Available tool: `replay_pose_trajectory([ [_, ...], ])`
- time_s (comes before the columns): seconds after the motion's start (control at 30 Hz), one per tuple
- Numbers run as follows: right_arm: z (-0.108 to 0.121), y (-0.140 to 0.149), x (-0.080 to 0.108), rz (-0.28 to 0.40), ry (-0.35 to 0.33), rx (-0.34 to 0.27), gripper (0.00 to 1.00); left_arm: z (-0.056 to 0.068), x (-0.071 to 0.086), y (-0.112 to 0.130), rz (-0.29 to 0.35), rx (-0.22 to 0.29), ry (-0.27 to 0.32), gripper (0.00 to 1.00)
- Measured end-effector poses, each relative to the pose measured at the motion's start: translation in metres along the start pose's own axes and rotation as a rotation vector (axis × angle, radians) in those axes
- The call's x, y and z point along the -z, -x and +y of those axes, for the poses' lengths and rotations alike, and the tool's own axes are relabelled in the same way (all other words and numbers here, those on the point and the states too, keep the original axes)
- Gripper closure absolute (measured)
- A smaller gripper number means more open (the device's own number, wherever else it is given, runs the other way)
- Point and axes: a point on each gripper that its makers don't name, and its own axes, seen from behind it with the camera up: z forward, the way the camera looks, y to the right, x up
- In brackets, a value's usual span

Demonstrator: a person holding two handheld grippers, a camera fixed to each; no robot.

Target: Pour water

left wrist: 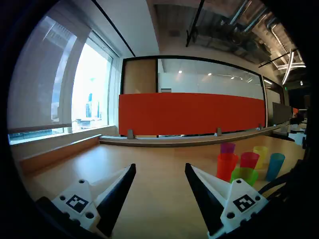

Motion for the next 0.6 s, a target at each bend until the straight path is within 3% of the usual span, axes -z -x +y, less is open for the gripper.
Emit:
replay_pose_trajectory([
  [0.6, -0.001, 0.0006, 0.0008, 0.0, 0.0, 0.0, 0.0, 0.0012, -0.0006, -0.0004, 0.0, 0.0, 0.0, 0.09],
])
